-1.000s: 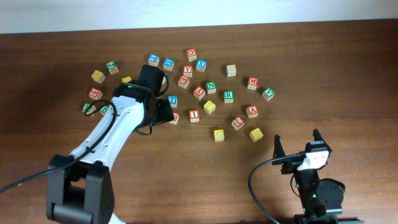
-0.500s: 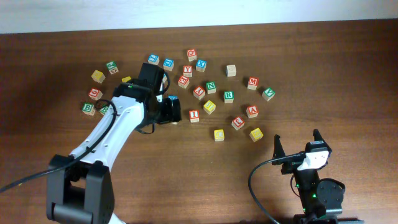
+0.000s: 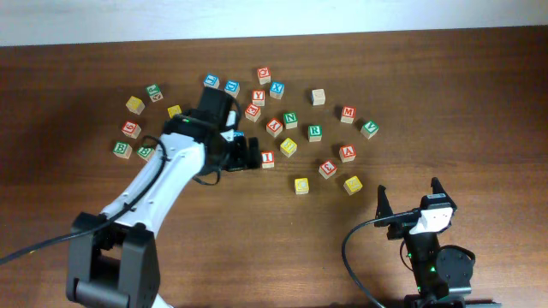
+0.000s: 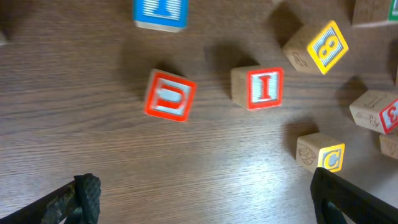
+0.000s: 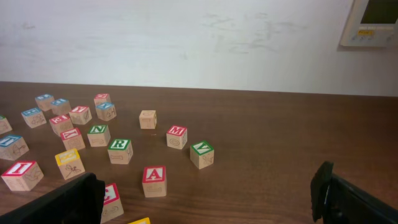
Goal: Spell out ICRA
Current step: 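Lower the left gripper around the red I block and close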
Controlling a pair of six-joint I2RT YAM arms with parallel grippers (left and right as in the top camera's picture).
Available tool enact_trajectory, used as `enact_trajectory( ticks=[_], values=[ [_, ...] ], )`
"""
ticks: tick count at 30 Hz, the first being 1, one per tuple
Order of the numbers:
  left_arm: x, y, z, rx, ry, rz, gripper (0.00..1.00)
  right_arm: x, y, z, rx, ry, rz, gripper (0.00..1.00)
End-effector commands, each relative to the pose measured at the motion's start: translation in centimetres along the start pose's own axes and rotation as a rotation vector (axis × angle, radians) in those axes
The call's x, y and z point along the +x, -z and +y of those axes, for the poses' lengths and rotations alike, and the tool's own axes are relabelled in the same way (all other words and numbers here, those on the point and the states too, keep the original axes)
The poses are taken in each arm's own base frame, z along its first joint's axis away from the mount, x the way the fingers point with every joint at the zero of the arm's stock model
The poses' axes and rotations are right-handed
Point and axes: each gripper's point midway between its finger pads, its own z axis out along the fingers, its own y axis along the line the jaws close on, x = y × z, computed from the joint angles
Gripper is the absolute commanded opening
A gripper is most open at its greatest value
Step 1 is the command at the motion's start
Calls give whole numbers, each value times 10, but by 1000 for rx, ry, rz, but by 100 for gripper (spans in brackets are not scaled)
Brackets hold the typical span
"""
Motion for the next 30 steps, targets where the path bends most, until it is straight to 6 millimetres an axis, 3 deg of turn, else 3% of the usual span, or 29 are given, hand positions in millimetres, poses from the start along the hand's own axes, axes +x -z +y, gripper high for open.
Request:
enact_trajectory(
  ticks=[1,5,10,13,15,18,20,22,24,30],
  values=[
    [4,-6,-7,-114,-37,-31,99,2,0,-1,4,-2,4,98],
    [-4,-6,-6,-174,-34,-85,99,2,0,-1,4,-2,4,98],
    [-22,-22,-6,-186,-35,-143,99,2,0,-1,4,-2,4,98],
    [-14,-33,-7,-175,-37,-97,99,2,0,-1,4,-2,4,98],
    [-18,-28,-13,-148,-45,-109,100,2,0,-1,4,-2,4,98],
    [-26,1,-22,-125,-46,-155,100,2,0,-1,4,-2,4,98],
    [-24,16,-27,-103,-52,-167,98,2,0,-1,4,-2,4,98],
    [-13,23,-48,7,-67,-129,95,2,0,-1,4,-2,4,98],
    [-1,19,-67,73,-94,-83,89,2,0,-1,4,-2,4,98],
    [7,-10,-69,-75,-72,-95,85,2,0,-1,4,-2,4,98]
  ],
)
